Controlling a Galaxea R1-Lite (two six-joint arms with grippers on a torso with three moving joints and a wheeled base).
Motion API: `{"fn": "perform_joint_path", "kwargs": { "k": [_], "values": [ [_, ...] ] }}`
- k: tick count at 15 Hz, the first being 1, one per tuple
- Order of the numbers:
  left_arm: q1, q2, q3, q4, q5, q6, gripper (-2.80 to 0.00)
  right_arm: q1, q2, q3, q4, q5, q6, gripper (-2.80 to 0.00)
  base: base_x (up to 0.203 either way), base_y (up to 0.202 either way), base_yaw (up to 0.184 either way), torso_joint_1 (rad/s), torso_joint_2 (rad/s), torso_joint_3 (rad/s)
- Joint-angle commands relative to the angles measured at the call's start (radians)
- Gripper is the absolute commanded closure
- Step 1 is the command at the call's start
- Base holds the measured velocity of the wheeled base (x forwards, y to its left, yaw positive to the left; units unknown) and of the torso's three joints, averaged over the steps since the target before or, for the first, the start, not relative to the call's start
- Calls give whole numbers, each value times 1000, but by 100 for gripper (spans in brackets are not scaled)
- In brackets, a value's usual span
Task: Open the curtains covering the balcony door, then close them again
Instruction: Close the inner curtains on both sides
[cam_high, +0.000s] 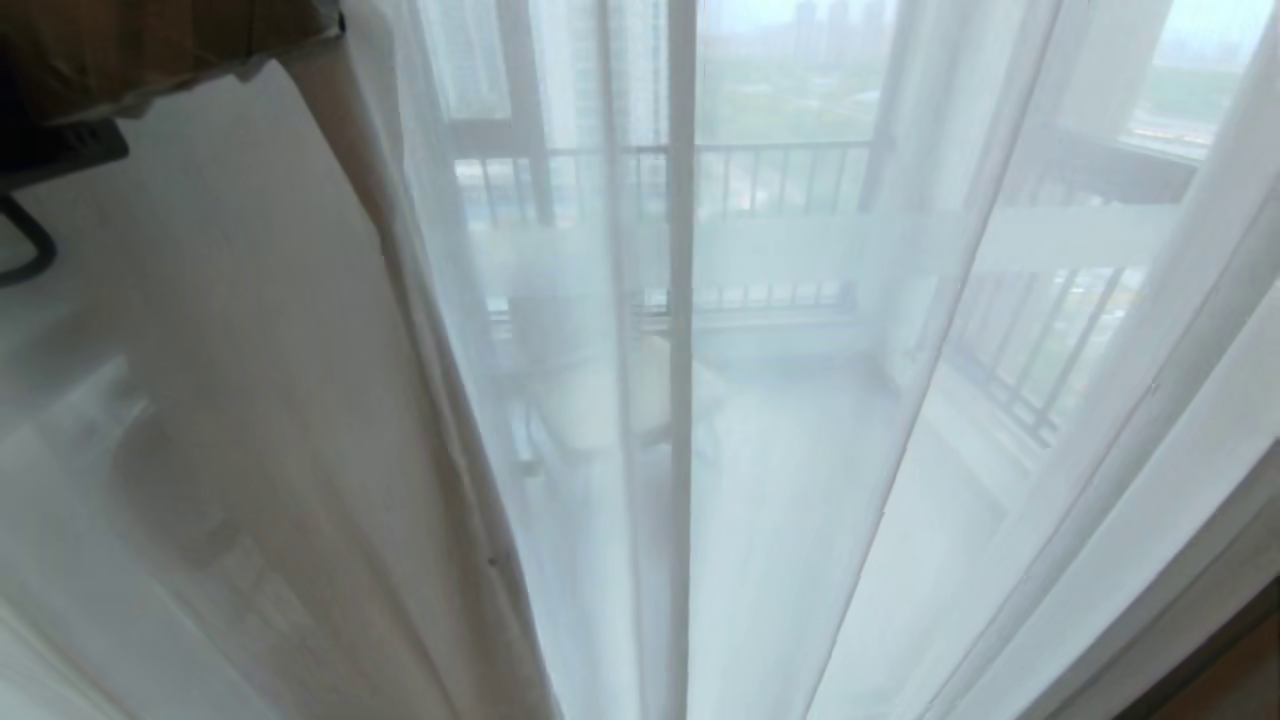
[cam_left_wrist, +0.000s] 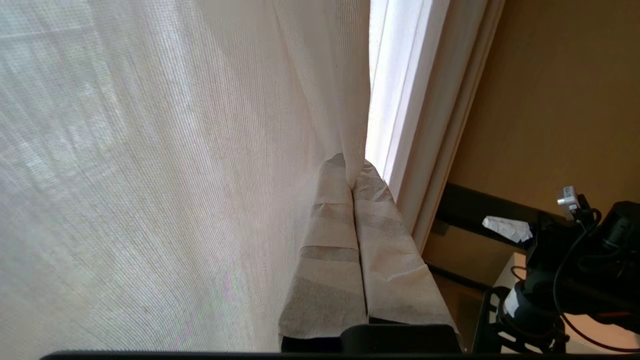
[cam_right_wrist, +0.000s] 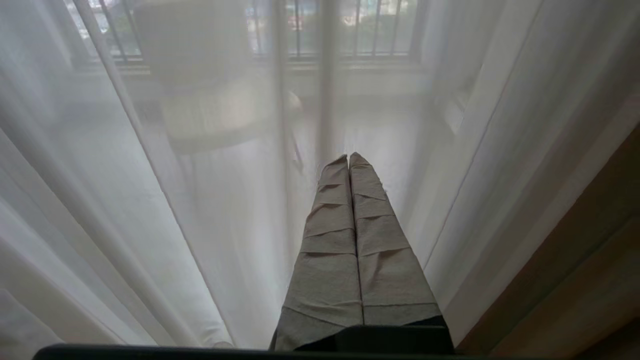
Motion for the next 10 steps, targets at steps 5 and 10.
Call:
{"fn": "perform_joint_path", "kwargs": {
  "k": [5, 10],
  "values": [
    [0, 25, -33, 1, 0, -1, 0, 0, 0, 0, 0, 0, -2, 0, 0, -42, -1, 1, -1, 2],
    [-56, 107, -132, 1, -2, -1, 0, 0, 0, 0, 0, 0, -2, 0, 0, 0, 0, 0, 0, 0]
  ]
}}
